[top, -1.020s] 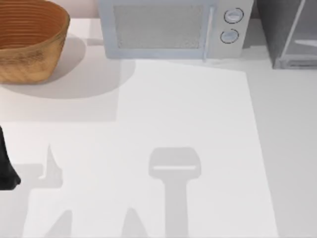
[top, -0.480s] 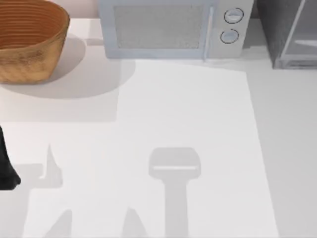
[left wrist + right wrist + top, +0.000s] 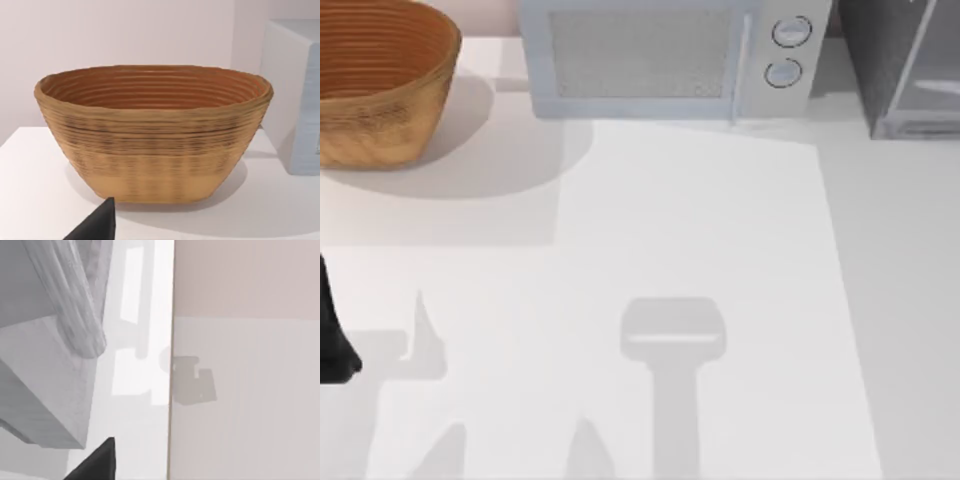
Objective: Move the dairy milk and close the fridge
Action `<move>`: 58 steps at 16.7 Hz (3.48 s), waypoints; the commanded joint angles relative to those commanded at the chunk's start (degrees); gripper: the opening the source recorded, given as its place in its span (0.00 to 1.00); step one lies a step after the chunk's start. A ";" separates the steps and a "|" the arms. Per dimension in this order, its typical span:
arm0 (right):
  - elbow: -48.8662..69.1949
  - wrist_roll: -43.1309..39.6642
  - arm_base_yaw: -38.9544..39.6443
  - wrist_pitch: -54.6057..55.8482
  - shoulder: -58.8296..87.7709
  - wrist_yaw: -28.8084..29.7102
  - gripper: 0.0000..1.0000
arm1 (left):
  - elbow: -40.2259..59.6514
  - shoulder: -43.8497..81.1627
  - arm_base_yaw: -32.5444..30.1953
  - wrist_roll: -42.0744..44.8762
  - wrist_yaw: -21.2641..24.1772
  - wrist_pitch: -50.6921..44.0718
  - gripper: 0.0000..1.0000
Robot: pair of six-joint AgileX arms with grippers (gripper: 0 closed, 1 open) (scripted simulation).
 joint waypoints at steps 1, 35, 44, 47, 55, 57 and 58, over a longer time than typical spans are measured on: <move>-0.14 2.39 1.85 2.03 0.14 0.24 1.00 | 0.00 0.00 0.00 0.00 0.00 0.00 1.00; -6.85 57.48 47.24 44.98 -2.87 21.07 1.00 | 0.00 0.00 0.00 0.00 0.00 0.00 1.00; -11.91 68.90 63.36 51.64 -6.98 35.17 1.00 | 0.00 0.00 0.00 0.00 0.00 0.00 1.00; -13.55 72.84 70.34 53.83 -8.38 40.16 1.00 | 0.00 0.00 0.00 0.00 0.00 0.00 1.00; -17.12 80.24 80.76 57.91 -11.01 48.00 1.00 | 0.00 0.00 0.00 0.00 0.00 0.00 1.00; -17.23 80.00 80.13 57.78 -10.72 48.19 1.00 | 0.00 0.00 0.00 0.00 0.00 0.00 1.00; -17.18 80.00 80.13 57.77 -10.68 48.19 1.00 | 0.00 0.00 0.00 0.00 0.00 0.00 1.00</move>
